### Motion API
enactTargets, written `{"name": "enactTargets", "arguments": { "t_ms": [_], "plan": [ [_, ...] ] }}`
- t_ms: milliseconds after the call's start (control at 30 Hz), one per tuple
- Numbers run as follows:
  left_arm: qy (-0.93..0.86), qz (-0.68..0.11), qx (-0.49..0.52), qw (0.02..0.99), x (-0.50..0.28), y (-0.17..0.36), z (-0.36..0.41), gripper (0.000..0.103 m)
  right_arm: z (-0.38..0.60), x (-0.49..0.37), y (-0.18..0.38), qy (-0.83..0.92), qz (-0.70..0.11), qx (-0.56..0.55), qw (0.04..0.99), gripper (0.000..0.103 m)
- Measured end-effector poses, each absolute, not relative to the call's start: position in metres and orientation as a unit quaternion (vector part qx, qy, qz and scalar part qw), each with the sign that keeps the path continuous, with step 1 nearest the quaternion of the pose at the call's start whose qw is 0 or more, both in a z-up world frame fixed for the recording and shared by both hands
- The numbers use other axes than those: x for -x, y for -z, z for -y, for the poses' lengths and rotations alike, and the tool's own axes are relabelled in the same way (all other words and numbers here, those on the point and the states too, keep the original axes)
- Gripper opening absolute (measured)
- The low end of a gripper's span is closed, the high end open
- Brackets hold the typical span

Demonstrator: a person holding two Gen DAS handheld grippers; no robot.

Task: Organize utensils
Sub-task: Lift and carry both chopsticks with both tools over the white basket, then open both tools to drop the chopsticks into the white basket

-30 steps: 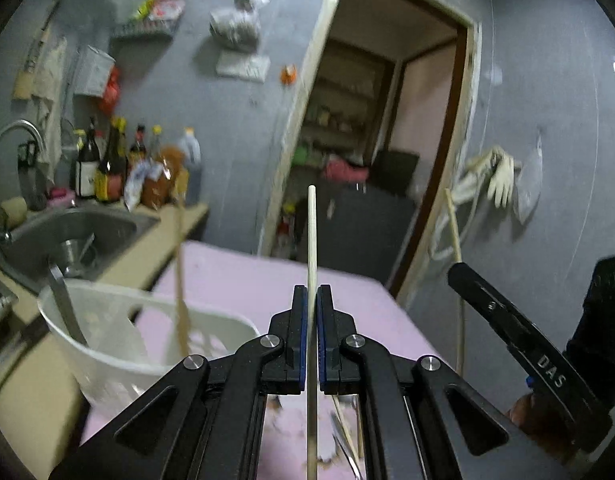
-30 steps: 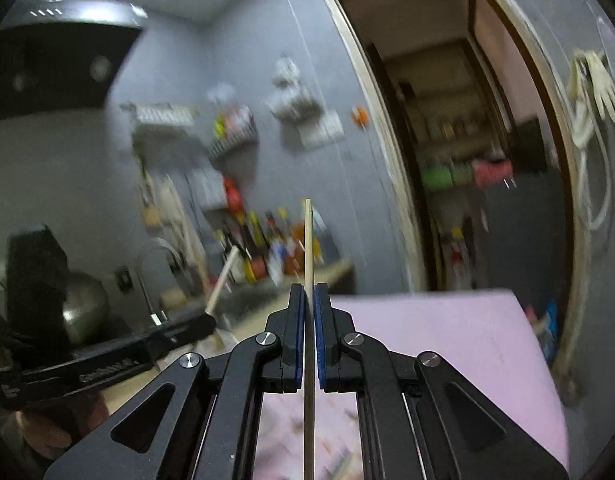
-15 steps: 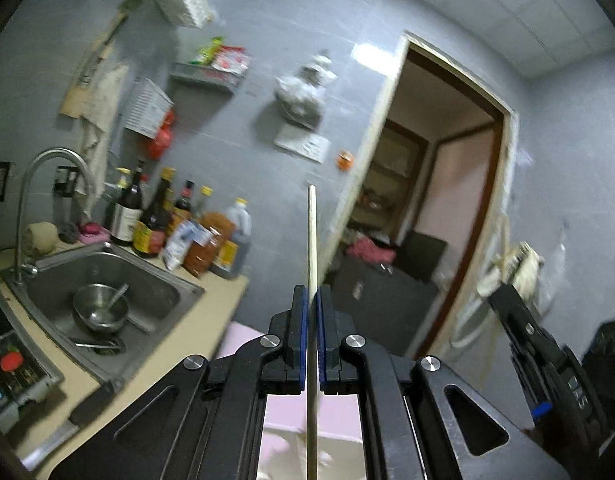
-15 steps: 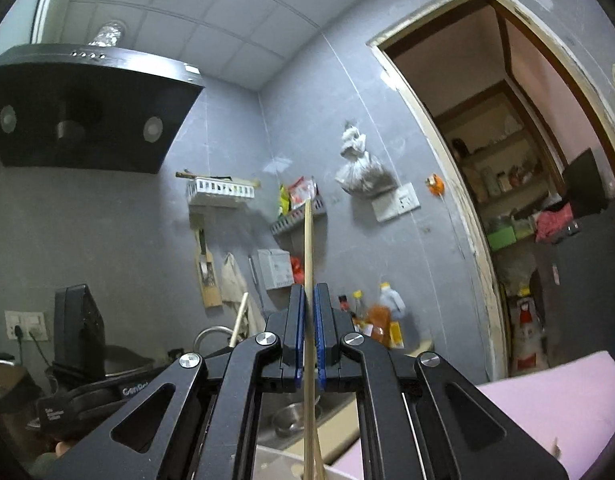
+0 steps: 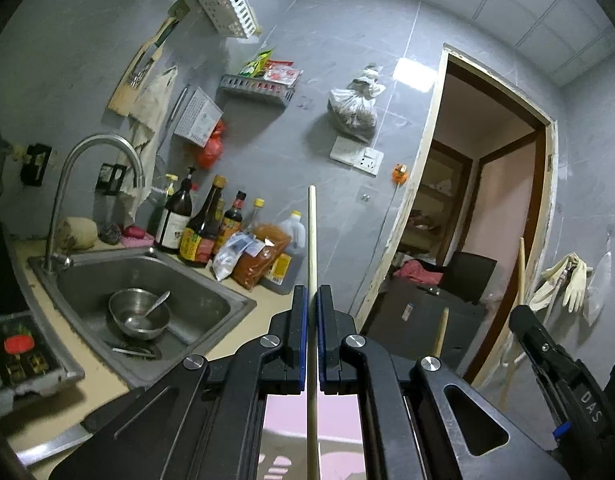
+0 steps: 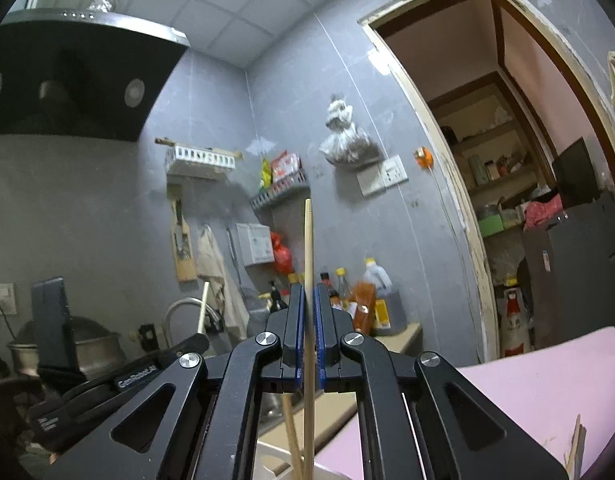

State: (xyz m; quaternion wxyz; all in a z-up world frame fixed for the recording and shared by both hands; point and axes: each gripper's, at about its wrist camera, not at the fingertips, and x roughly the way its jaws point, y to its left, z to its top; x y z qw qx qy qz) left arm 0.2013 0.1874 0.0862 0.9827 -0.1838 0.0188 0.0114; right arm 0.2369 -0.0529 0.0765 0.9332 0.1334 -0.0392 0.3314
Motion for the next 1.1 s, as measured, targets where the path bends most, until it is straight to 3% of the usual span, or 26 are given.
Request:
{"name": "enactTargets", "arguments": {
  "t_ms": [833, 967, 1100],
  "plan": [
    [-0.001, -0.134, 0.128, 0.983, -0.188, -0.046, -0.151, 0.005, 0.049, -0.230, -0.041, -0.335, -0.090, -0.064, 0.936, 0.006],
    [0.009, -0.136, 0.139, 0.981, -0.180, -0.049, -0.148, 0.027, 0.055, -0.226, -0.046, -0.343, -0.082, -0.068, 0.933, 0.013],
    [0.016, -0.127, 0.141, 0.982, -0.171, -0.062, -0.142, 0.032, 0.066, -0.220, -0.053, -0.343, -0.069, -0.074, 0.934, 0.020]
  ]
}}
